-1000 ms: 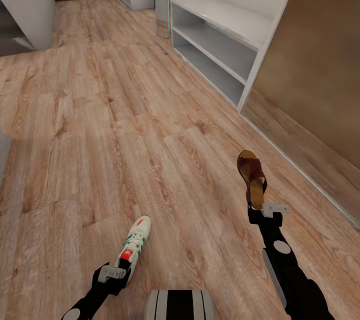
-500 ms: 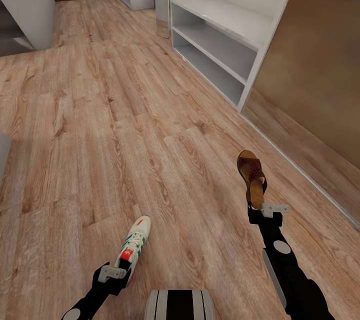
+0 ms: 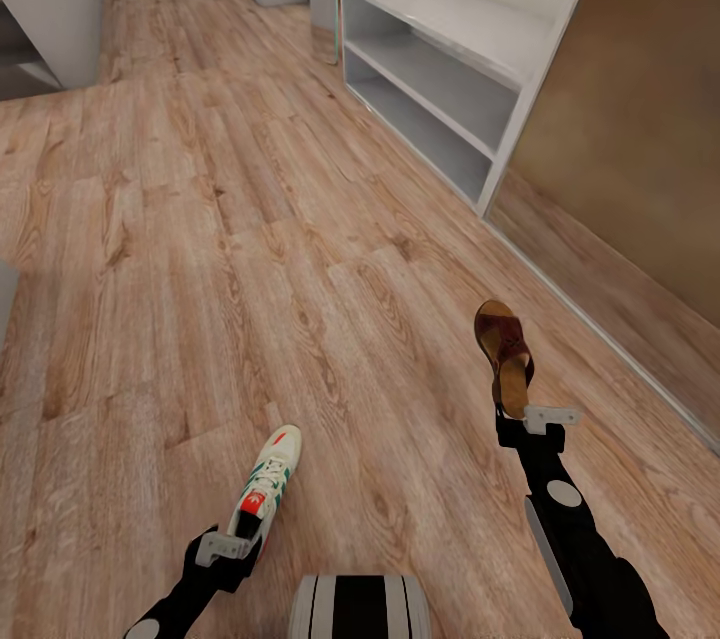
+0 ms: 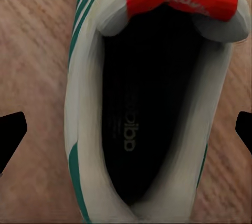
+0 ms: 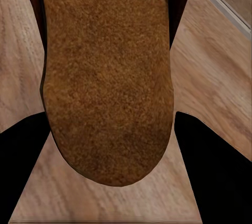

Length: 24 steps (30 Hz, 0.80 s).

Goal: Pick up the two gym shoes and the two sandals from the corridor floor and place them onto the hallstand (shoe rack) in the corridor, making sure they are on the rack and not on the floor. Arrange them so the two gym shoes are next to each other and the two sandals are next to each other.

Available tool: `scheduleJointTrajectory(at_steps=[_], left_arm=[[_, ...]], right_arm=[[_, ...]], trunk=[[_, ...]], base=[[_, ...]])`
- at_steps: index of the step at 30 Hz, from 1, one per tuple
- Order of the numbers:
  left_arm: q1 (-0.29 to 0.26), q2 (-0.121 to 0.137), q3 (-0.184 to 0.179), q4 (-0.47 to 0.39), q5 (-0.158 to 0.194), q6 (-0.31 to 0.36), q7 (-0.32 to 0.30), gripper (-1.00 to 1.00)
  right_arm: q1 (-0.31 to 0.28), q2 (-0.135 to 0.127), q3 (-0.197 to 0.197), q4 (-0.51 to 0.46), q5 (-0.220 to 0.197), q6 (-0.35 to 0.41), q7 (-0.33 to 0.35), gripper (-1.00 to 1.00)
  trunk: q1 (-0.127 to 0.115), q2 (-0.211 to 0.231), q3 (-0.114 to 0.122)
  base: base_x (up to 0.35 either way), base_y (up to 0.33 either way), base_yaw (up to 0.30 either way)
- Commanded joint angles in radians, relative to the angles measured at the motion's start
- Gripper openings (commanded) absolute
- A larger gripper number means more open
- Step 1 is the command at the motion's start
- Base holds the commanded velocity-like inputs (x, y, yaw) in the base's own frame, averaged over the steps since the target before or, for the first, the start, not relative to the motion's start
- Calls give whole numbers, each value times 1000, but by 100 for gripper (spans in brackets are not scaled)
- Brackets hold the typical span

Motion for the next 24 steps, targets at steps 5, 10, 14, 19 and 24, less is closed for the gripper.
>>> scheduleJointTrajectory(at_steps=[5, 10, 14, 19, 24], left_arm=[[0, 0, 8, 0, -9, -5, -7, 100], [1, 0, 7, 1, -9, -5, -7, 100], [2, 0, 6, 1, -9, -5, -7, 100], [3, 0, 6, 2, -9, -5, -7, 100], [3, 0, 6, 8, -9, -43, -7, 100]], right_arm=[[0, 0, 1, -2, 8, 8, -4, -100], [0, 0, 1, -2, 8, 8, -4, -100], [0, 0, 1, -2, 8, 8, -4, -100], [0, 0, 1, -2, 8, 8, -4, -100], [0, 0, 1, -2, 8, 8, -4, -100]], trunk=[[2, -1, -20], [2, -1, -20], [2, -1, -20], [2, -1, -20], [3, -2, -32]], base=[[0, 0, 0], [0, 0, 0], [0, 0, 0], [0, 0, 0], [0, 0, 0]])
